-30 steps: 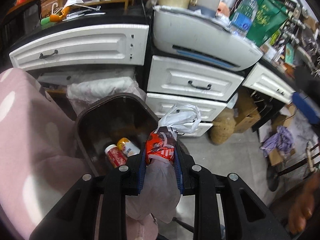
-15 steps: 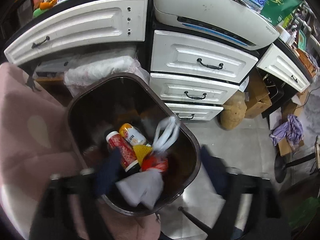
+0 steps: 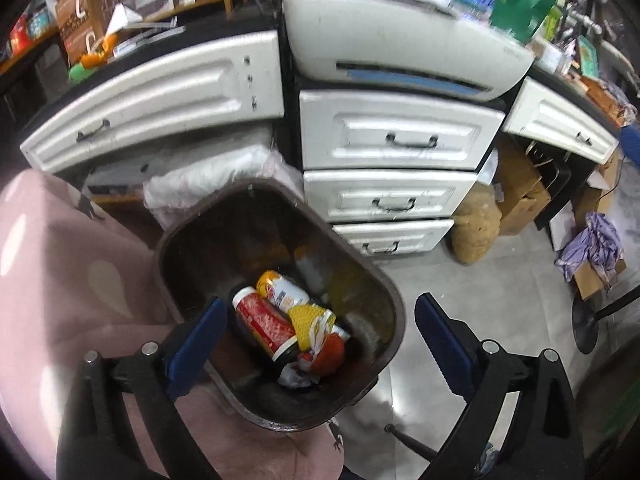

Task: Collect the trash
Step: 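Move both tools back over the remaining trash on the table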

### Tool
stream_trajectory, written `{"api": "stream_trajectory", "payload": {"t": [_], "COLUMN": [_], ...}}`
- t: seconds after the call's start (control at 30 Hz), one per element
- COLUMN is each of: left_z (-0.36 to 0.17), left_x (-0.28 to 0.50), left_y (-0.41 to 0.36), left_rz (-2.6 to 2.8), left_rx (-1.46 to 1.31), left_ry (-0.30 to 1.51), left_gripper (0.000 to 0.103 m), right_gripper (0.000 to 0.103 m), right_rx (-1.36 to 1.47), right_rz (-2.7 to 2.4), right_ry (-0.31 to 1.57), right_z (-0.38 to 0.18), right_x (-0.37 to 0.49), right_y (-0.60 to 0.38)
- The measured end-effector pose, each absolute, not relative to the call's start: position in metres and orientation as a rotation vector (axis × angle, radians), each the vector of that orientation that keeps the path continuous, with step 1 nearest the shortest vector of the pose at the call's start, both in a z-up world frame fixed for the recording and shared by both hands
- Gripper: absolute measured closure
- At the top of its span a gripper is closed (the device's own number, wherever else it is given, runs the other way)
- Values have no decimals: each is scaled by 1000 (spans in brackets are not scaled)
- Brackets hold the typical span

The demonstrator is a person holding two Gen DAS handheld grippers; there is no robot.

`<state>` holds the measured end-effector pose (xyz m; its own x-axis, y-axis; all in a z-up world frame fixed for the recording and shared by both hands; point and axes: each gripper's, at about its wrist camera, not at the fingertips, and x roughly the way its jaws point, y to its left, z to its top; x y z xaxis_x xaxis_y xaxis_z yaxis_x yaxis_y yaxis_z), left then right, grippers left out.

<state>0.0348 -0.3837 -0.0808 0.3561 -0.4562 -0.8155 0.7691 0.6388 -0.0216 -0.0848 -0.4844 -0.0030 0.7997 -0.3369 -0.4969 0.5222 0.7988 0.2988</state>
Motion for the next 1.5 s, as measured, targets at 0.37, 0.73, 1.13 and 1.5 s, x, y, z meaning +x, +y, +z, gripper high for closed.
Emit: {"api": "stream_trajectory", "payload": {"t": [0.37, 0.73, 1.13, 1.5], "left_z": [-30, -7, -5, -3], "left_x": [29, 40, 74, 129], "left_y": [-325, -233, -116, 2], "left_rz": [-828, -730, -499, -241], "left_rx": [338, 321, 204, 9], "left_ry": [765, 673, 678, 700], "left_gripper": [6, 6, 6, 6], "right_gripper": [6, 6, 6, 6], "right_rx": [444, 362, 251, 222], "right_rz": [-454, -309, -69, 118], "right_ry": [375, 510, 639, 718], "right_z": [-1, -17, -22, -18], "right_x": [-87, -48, -2, 53], "right_y": [-476, -438, -364, -297]}}
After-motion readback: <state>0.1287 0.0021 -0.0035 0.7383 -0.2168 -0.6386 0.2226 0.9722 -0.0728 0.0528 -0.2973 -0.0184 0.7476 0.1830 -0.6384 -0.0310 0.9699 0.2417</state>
